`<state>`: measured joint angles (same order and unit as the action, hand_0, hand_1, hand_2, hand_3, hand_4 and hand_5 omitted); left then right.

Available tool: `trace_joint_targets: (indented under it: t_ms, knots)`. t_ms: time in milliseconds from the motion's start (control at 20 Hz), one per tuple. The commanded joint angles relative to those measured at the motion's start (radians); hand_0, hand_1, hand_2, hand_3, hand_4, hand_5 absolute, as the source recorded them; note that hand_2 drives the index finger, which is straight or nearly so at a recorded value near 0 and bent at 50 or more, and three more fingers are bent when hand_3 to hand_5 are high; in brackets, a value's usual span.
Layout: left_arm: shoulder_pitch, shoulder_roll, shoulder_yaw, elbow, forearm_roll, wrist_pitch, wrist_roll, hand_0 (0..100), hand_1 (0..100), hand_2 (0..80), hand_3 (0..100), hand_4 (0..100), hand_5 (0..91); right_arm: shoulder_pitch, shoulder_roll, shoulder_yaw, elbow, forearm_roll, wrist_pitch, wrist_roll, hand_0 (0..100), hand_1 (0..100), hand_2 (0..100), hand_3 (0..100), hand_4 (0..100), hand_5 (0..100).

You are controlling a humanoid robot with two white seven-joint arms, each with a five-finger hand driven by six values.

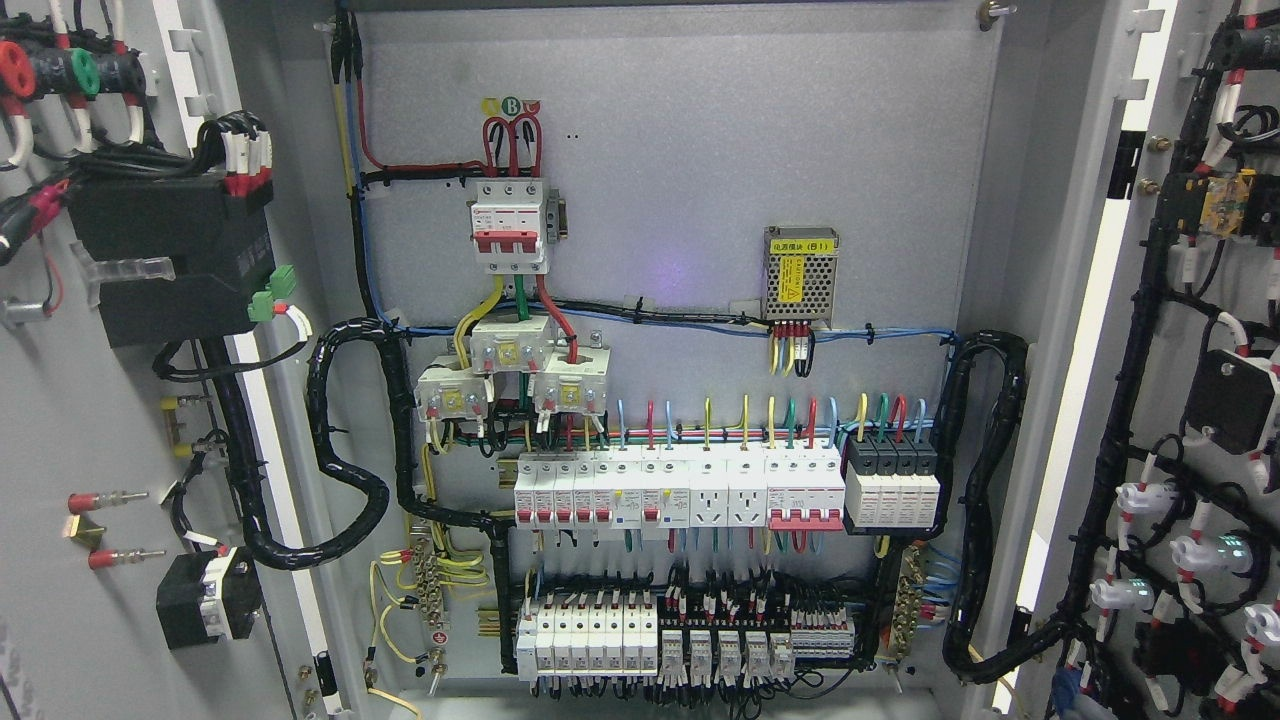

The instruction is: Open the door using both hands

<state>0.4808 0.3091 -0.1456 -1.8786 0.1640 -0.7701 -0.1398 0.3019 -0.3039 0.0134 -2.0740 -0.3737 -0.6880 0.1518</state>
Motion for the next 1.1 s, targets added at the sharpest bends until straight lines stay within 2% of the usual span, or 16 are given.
trace_joint_targets:
  t_ms: [0,250,451,701,751,902,1052]
  knots:
    - [-0.013,0.022,0.041,-0.023,0.044,-0.090,0.002,0,0,0.0,0,4,0.0,-0.017,-0.003,-0.044,0.003,-0.024,0.005,0.002,0,0,0,0,0,0]
    - [-0.028,0.034,0.055,-0.023,0.069,-0.129,0.002,0,0,0.0,0,4,0.0,-0.017,-0.008,-0.049,0.008,-0.025,0.005,0.009,0,0,0,0,0,0]
    - [-0.045,0.050,0.063,-0.022,0.092,-0.133,0.003,0,0,0.0,0,4,0.0,-0.006,-0.011,-0.076,0.014,-0.025,-0.001,0.014,0,0,0,0,0,0]
    - [-0.057,0.057,0.092,-0.019,0.129,-0.166,0.003,0,0,0.0,0,4,0.0,0.006,-0.032,-0.108,0.038,-0.054,-0.001,0.017,0,0,0,0,0,0]
    - [-0.056,0.058,0.092,-0.019,0.140,-0.167,0.003,0,0,0.0,0,4,0.0,0.009,-0.035,-0.110,0.041,-0.074,-0.001,0.021,0,0,0,0,0,0]
    - [-0.056,0.058,0.092,-0.019,0.147,-0.185,0.003,0,0,0.0,0,4,0.0,0.009,-0.049,-0.118,0.058,-0.106,-0.001,0.083,0,0,0,0,0,0]
    - [-0.054,0.061,0.100,-0.014,0.150,-0.225,0.002,0,0,0.0,0,4,0.0,0.013,-0.050,-0.121,0.063,-0.108,-0.001,0.087,0,0,0,0,0,0]
